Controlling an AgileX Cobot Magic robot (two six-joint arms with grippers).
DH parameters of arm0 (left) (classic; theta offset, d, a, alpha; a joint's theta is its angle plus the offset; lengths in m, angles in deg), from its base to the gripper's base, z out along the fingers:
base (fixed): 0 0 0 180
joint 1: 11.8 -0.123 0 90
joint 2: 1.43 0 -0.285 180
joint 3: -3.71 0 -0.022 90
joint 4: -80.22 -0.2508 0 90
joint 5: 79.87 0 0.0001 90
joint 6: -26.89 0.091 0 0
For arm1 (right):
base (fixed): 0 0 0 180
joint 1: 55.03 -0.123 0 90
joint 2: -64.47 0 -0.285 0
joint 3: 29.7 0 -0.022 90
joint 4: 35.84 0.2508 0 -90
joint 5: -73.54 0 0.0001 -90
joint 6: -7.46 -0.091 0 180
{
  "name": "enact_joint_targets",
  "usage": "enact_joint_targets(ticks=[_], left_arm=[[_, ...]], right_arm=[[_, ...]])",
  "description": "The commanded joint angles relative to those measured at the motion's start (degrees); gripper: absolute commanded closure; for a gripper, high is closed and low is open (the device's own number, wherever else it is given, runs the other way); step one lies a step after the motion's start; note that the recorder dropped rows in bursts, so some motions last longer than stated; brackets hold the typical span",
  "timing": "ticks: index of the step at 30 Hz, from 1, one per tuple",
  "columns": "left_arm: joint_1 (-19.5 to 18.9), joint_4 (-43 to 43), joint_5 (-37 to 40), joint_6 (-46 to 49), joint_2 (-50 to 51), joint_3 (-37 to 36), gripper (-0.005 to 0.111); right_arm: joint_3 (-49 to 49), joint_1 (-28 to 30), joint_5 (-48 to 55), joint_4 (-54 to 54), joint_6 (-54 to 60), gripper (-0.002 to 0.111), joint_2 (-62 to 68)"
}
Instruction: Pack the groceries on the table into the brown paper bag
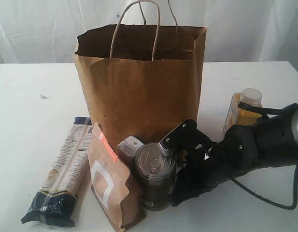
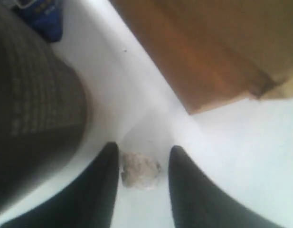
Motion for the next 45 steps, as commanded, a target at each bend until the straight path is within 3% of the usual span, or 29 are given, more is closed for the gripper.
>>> enact_joint_targets(ticks=[1, 9, 19, 24, 33, 40, 45], left_arm=[[0.42, 0.07, -0.18, -0.15, -0.25, -0.24, 0.107], [0.42, 0.07, -0.18, -0.15, -0.25, -0.24, 0.107], [0.42, 0.07, -0.18, -0.15, -0.25, -0.24, 0.107], [0.42, 0.07, -0.18, -0.15, -0.25, -0.24, 0.107], [0.42, 0.07, -0.18, -0.15, -0.25, -0.24, 0.107], [0.42, 0.07, -0.18, -0.15, -0.25, -0.24, 0.107], [0.42, 0.07, -0.18, -0.15, -0.25, -0.24, 0.107]], right_arm=[[-0.06, -0.22, 0.58, -0.10, -0.30, 0.089, 0.21], [-0.06, -0.22, 7.56, 0.41, -0.33, 0.108, -4.10], [-0.06, -0.22, 18.95, 0.29, -3.98, 0.108, -24.75], [-7.44, -0.22, 19.90, -0.49, -8.21, 0.108, -39.89], [-32.28, 5.29, 23.56, -6.29, -12.78, 0.108, -28.62], [-38.84, 6.24, 25.46, -6.29, -15.16, 0.107, -18.41], [-39.63, 6.24, 25.00, -6.43, -15.82, 0.088, -14.67]])
